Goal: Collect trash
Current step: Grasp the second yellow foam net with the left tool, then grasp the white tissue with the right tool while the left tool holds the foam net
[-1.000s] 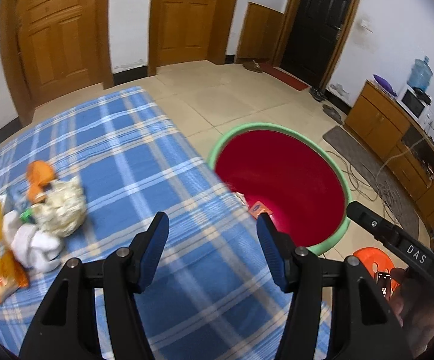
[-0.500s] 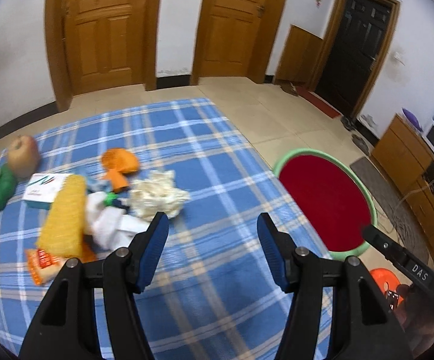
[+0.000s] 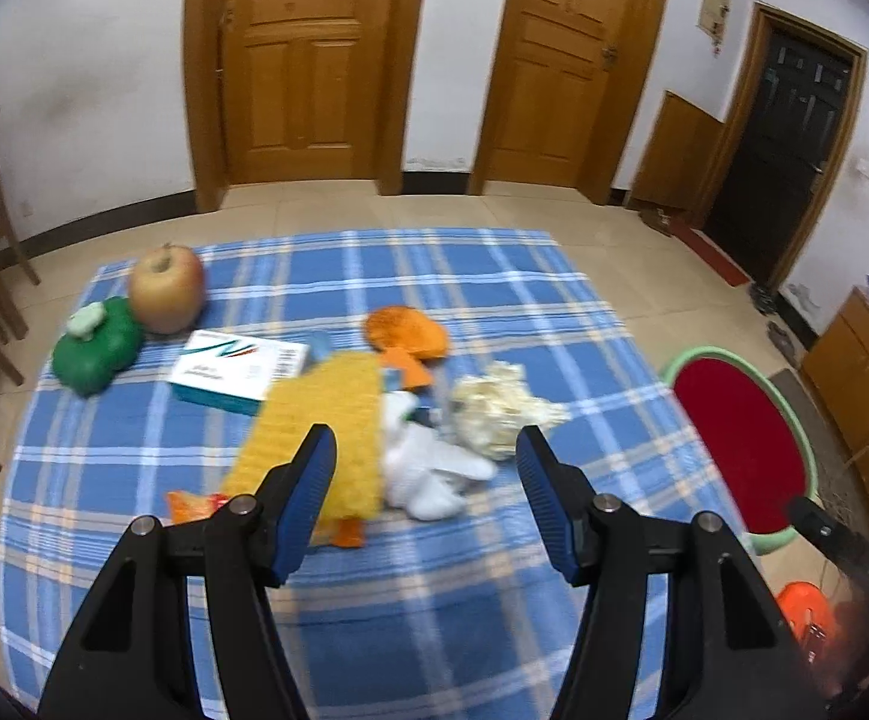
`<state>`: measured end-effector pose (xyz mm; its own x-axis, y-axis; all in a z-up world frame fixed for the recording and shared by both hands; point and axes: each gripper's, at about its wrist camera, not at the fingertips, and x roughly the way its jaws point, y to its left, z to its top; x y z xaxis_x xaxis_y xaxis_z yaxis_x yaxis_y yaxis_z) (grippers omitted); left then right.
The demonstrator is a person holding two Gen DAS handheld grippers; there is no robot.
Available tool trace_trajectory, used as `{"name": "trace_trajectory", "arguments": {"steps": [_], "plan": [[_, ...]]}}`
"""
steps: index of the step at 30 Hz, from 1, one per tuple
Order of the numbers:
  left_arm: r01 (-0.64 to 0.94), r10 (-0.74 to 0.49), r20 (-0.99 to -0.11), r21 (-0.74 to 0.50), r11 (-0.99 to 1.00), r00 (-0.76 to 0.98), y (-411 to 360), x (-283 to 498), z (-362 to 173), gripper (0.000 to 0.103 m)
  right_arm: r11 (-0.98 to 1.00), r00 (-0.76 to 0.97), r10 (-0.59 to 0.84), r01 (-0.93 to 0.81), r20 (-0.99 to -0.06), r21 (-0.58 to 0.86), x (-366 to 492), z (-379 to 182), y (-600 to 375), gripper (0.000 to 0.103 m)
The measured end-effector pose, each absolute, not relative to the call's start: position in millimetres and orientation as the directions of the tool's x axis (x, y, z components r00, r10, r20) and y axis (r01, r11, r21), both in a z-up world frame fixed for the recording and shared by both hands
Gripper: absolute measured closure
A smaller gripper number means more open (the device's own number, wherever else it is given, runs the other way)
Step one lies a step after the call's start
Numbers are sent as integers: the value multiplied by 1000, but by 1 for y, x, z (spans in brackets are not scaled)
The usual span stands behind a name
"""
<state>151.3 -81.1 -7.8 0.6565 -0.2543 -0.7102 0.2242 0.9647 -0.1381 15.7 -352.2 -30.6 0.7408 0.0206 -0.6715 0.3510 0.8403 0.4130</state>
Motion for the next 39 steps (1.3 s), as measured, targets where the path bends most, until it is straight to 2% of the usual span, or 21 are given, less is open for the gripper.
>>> {"name": "trace_trajectory", "arguments": {"steps": [5,11,15,17,22,25,39], "plan": [[168,-218,-738,-143,975,638,-61,166,-22,41,850,732,24,343,-680,399,18,-32,-345,42],[156,-248,-761,-194,969,600,-49,176,-40,41,855,722,26,343,-691,390,20,-33,-339,42],[161,-265,-754,-211,964,601,-47,176,-44,48,859,711,23,346,-703,378,23,-36,-335,42],[167,-268,-747,-209,963,609,-46,175,-45,53,860,703,24,348,-711,373,26,-38,-334,42],[175,-282,-739,-222,959,612,-40,176,-46,83,868,693,37,335,-720,367,32,-39,-325,42],[160,-294,-732,-249,955,615,-32,177,-46,91,880,691,42,316,-721,354,38,-37,-317,42],[114,-285,-664,-289,951,692,4,169,-29,92,939,674,121,160,-728,304,96,-26,-256,42]]}}
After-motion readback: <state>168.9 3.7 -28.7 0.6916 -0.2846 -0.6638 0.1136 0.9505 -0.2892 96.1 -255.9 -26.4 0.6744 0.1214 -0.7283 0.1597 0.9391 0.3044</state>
